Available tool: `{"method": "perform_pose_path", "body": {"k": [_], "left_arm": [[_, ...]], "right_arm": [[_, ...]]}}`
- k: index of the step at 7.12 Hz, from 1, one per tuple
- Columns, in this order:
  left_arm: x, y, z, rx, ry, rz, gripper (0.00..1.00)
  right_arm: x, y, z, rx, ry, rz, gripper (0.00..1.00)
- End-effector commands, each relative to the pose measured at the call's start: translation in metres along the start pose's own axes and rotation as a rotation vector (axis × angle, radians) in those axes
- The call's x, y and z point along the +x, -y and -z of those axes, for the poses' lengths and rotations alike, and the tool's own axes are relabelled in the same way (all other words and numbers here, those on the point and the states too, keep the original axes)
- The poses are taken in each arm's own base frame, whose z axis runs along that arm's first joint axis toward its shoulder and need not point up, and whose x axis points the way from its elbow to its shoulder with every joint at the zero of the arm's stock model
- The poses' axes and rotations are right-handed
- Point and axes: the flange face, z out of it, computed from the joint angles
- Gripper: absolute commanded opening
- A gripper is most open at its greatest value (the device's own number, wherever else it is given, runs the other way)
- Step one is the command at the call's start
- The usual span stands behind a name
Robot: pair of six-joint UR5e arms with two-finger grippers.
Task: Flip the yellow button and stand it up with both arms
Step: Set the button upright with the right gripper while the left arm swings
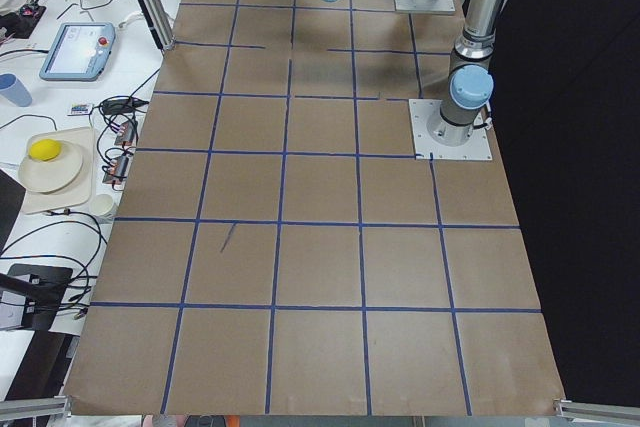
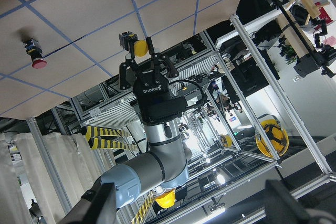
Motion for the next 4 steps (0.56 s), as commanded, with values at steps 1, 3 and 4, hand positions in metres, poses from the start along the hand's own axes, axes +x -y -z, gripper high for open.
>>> {"method": "perform_pose_path", "body": {"k": [1, 3, 4], "left_arm": [[-0.012, -0.006, -0.016, -0.034, 0.031, -0.119, 0.99], [-0.015, -0.025, -0.010, -0.108, 0.005, -0.275, 0.99], [-0.022, -0.034, -0.006, -0.168, 0.005, -0.342, 0.99]], "right_arm": [[0.009, -0.050, -0.036, 0.113, -0.005, 0.046, 0.06], [0.009, -0.095, -0.052, 0.160, -0.039, 0.118, 0.06], [0.011, -0.108, -0.066, 0.207, -0.051, 0.125, 0.06]]}}
